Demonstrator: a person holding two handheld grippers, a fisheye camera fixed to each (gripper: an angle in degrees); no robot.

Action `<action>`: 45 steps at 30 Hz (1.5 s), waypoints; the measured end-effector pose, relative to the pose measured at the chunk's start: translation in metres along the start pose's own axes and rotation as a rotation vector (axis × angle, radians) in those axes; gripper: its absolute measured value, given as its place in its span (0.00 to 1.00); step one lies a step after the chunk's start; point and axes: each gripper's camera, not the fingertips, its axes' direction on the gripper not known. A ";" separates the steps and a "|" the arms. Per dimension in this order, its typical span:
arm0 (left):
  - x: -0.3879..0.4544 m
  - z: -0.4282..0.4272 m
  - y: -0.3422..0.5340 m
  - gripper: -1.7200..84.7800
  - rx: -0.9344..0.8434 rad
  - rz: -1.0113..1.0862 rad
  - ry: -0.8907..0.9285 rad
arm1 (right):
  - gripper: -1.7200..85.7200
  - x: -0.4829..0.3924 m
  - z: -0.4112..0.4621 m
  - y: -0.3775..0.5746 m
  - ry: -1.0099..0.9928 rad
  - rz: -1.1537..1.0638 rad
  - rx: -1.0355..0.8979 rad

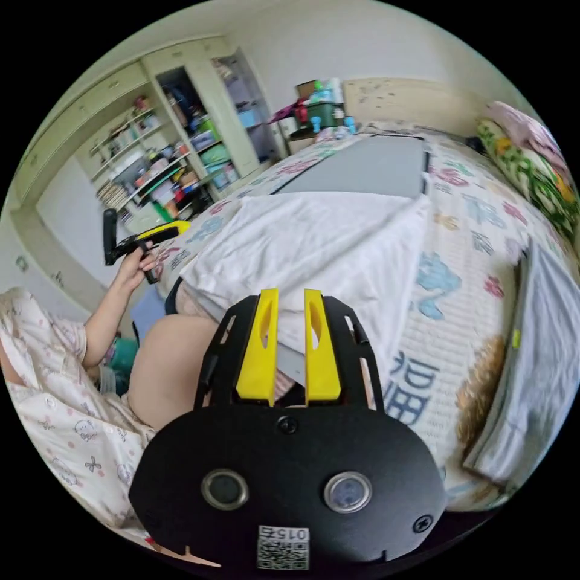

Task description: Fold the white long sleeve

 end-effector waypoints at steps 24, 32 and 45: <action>0.448 0.446 -0.166 0.16 -0.352 0.272 0.203 | 0.03 0.080 -0.011 -0.042 -0.177 0.387 0.172; 0.489 0.467 -0.110 0.07 -0.324 0.346 0.098 | 0.02 0.066 -0.027 -0.017 -0.009 0.330 0.236; 0.336 0.320 -0.095 0.05 0.101 0.034 0.588 | 0.02 0.023 -0.149 0.040 -0.067 0.031 0.477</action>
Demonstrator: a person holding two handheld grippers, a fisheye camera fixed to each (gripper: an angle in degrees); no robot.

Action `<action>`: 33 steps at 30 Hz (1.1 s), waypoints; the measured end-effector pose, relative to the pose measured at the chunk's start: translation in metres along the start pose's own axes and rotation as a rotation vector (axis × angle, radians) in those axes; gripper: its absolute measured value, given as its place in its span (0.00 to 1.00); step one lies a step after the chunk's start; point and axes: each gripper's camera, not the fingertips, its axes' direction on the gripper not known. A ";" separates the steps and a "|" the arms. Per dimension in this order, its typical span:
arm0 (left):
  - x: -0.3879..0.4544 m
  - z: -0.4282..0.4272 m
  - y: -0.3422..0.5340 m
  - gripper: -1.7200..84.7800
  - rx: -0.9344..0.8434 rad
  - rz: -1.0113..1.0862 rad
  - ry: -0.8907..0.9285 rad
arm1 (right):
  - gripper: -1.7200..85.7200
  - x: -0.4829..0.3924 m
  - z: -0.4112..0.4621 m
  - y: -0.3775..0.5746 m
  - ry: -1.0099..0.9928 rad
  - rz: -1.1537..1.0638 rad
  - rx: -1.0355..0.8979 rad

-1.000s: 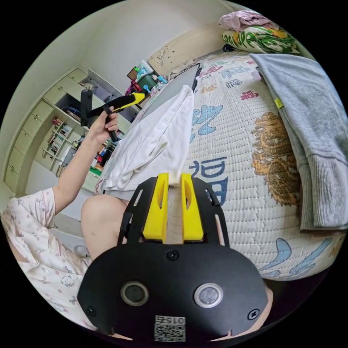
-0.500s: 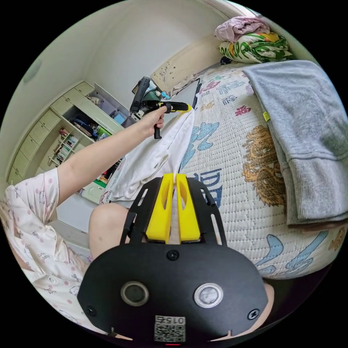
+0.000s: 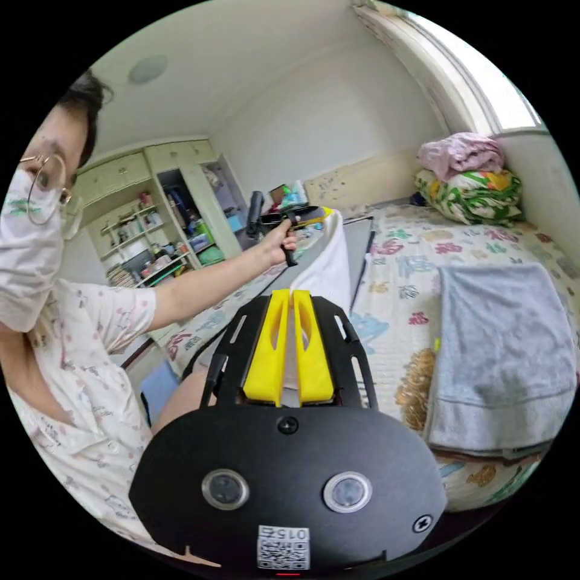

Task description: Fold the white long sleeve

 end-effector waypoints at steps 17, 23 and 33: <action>-0.327 -0.251 0.361 0.05 0.046 -0.450 -0.238 | 0.03 -0.109 0.253 0.152 -0.414 -0.379 -0.839; -0.360 -0.236 0.383 0.17 0.031 -0.497 -0.020 | 0.05 -0.085 0.289 0.208 -0.367 -0.421 -0.948; -0.361 -0.173 0.371 0.13 -0.107 -0.362 -0.157 | 0.11 -0.018 0.285 0.231 -0.261 -0.438 -0.853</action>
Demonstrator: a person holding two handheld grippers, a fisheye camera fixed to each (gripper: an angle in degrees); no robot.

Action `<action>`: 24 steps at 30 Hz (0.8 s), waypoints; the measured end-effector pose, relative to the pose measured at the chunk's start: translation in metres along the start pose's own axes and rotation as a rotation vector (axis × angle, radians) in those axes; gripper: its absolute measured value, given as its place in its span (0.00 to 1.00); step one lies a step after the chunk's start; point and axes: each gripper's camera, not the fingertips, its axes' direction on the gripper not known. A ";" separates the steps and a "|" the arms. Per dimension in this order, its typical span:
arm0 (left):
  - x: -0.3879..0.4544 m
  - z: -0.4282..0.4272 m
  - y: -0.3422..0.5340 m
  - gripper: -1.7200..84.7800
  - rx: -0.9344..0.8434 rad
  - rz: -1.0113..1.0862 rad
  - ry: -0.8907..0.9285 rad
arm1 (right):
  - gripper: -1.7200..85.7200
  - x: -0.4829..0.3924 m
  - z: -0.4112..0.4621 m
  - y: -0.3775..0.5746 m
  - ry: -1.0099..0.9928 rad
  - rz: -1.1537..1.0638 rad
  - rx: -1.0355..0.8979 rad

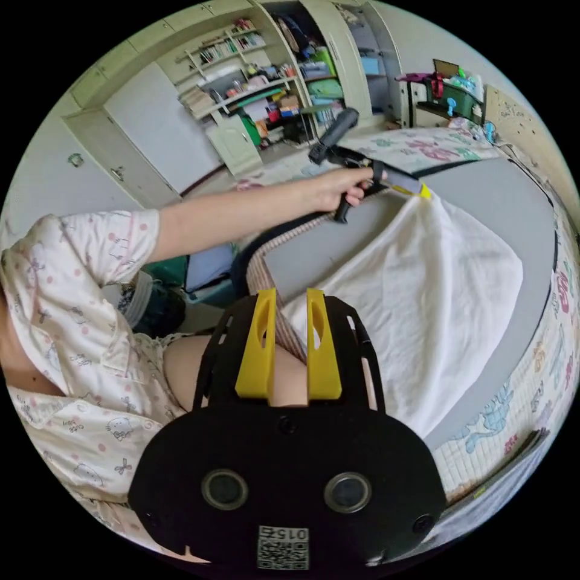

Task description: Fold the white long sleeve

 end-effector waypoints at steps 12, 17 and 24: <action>0.019 0.028 -0.069 0.08 0.005 0.032 -0.073 | 0.03 0.058 0.115 -0.024 0.164 -0.076 -0.266; 0.027 0.039 -0.108 0.06 0.012 0.018 -0.107 | 0.02 0.096 0.116 -0.041 0.043 -0.088 -0.261; 0.035 0.053 -0.177 0.09 -0.018 -0.042 -0.077 | 0.03 0.161 0.091 -0.067 -0.070 -0.030 -0.192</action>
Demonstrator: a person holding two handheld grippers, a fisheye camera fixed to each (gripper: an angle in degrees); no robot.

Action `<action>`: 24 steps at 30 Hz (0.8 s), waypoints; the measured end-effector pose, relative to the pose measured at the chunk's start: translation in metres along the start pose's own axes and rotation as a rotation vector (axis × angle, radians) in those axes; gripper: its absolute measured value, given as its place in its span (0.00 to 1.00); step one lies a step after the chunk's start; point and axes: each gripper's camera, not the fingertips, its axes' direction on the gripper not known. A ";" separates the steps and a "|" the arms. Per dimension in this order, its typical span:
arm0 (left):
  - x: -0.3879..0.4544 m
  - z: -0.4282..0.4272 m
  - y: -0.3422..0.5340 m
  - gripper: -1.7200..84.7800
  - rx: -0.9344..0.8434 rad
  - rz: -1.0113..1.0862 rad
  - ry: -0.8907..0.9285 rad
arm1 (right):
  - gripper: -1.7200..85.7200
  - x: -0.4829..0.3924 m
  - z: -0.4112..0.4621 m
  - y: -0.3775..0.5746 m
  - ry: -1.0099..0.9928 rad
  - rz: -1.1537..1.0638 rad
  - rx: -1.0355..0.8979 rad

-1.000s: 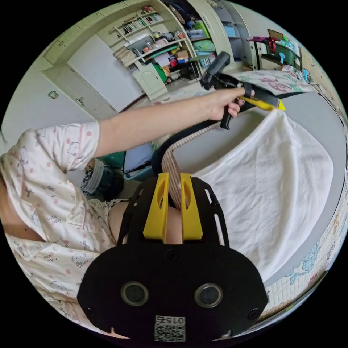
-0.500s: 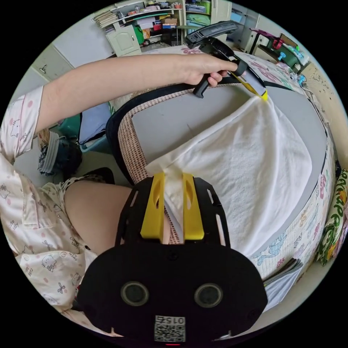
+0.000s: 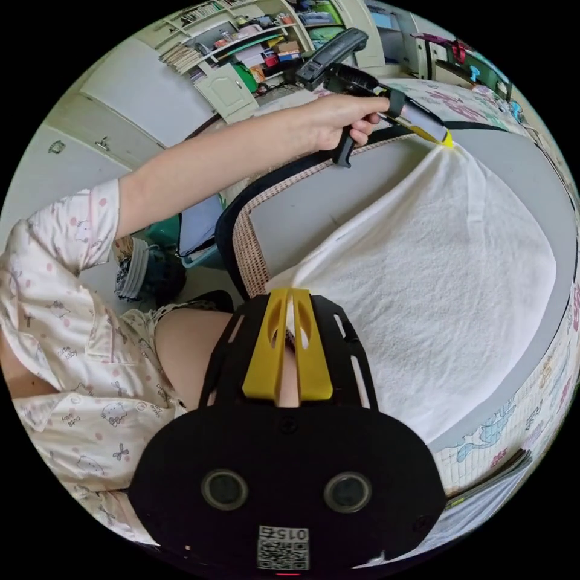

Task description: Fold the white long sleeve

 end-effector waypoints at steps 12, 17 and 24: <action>0.068 0.012 -0.151 0.22 -0.081 0.071 0.102 | 0.16 0.288 -0.155 0.042 -0.022 0.530 0.547; 0.103 0.002 -0.232 0.21 -0.102 0.061 0.115 | 0.18 0.374 -0.130 0.007 0.018 0.648 0.488; 0.146 -0.043 -0.352 0.17 -0.102 -0.012 0.155 | 0.16 0.411 -0.097 0.007 0.003 0.664 0.438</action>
